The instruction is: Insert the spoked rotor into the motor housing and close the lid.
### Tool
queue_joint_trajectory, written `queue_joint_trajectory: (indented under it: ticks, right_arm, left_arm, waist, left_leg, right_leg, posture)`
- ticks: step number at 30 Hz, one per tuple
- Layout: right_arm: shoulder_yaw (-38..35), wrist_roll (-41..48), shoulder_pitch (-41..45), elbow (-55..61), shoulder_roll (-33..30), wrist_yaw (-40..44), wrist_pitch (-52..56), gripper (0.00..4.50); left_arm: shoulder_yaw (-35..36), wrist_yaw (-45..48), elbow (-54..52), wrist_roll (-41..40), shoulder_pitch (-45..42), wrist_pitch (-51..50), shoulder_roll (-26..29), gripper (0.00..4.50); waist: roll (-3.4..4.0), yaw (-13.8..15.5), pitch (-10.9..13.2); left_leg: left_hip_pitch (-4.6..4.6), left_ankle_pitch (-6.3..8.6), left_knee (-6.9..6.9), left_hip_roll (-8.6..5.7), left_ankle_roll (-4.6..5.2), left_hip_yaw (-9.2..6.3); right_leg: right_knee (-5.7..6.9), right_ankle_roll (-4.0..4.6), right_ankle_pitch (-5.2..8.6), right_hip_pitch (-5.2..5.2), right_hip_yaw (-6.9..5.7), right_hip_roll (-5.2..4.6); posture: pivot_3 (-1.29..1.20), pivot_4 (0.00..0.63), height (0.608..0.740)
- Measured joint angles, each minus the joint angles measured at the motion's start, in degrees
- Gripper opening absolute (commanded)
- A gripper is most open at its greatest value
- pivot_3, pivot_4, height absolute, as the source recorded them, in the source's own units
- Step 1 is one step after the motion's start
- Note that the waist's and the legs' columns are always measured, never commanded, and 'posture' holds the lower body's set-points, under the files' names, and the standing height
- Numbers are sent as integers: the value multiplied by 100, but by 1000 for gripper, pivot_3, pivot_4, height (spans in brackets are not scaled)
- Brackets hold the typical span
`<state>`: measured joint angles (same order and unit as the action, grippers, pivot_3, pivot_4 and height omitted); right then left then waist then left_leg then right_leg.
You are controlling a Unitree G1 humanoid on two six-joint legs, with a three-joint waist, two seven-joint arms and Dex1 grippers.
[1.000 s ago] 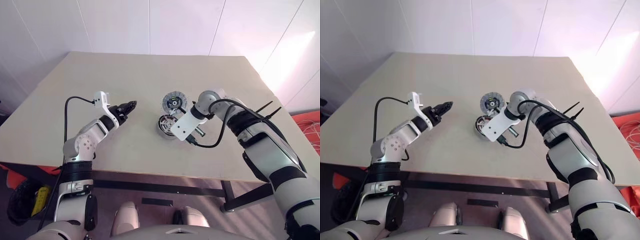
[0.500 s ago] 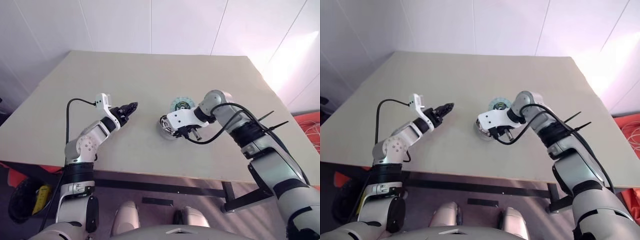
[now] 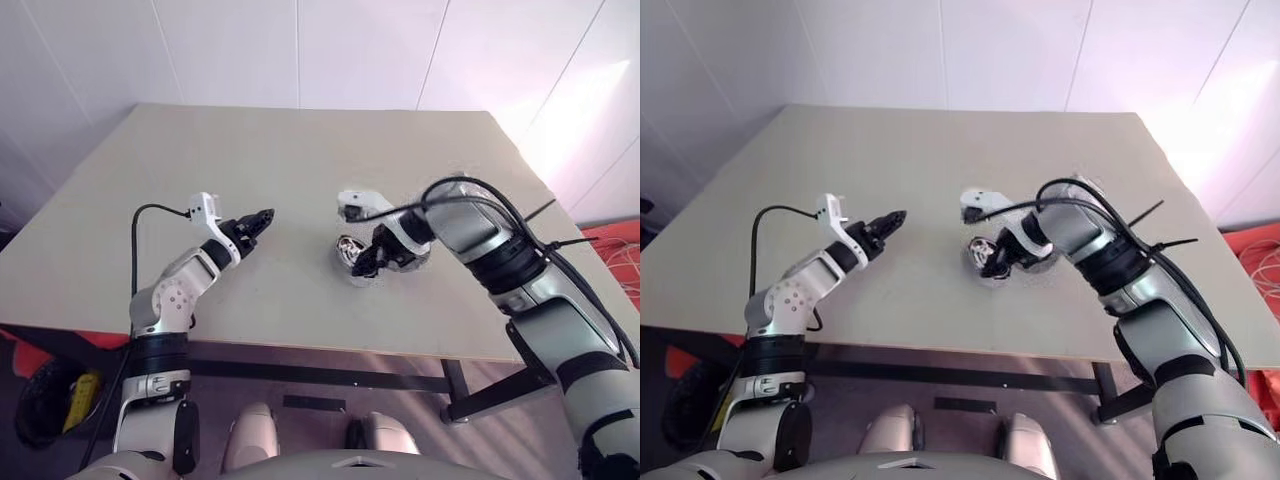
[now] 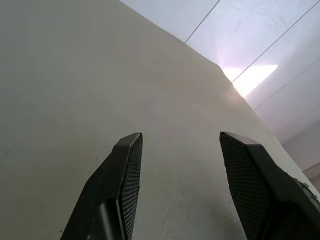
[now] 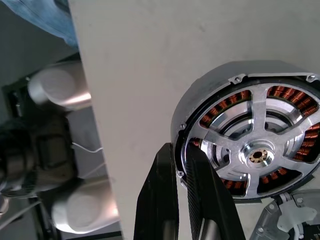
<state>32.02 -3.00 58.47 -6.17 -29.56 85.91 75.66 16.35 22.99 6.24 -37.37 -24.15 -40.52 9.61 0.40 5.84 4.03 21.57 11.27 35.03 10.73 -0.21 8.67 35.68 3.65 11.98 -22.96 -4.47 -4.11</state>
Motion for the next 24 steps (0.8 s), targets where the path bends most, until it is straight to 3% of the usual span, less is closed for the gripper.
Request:
queue_joint_trajectory:
  ticks: [3, 6, 12, 24]
  right_arm:
    - [-245, 256, 404, -289, 733, -821, 1192, 34]
    - [-355, 485, 442, -522, 1029, -1508, 1594, 34]
    - [-629, 855, 332, -805, 1476, -2616, 1635, 34]
    - [-959, 1450, 316, -1119, 1840, -3747, 1537, 34]
  left_arm:
    - [-24, -4, -14, -18, -2, 0, -29, 2586]
    - [-11, -6, -20, -28, 6, 0, -16, 2586]
    - [42, -24, -72, -49, 31, -4, 35, 2586]
    - [106, -104, -197, -73, 150, -9, 112, 2586]
  waist:
    - [1, -10, 1]
    - [3, 48, 3]
    - [4, 57, 5]
    - [3, 45, 5]
  left_leg:
    - [-2, -4, -5, 1, -8, -1]
    - [0, -12, -6, -5, -26, -3]
    - [-4, -24, -30, -7, -48, -3]
    - [-33, -43, -57, -9, -80, -3]
  right_leg:
    - [1, 0, 0, -1, 0, 1]
    - [-5, -2, 0, 3, 0, -4]
    - [-8, -4, -1, -1, 0, -5]
    - [-5, -44, 22, 9, 2, -4]
  posture:
    - [0, 0, 740]
    - [0, 0, 740]
    - [0, 0, 740]
    - [0, 0, 740]
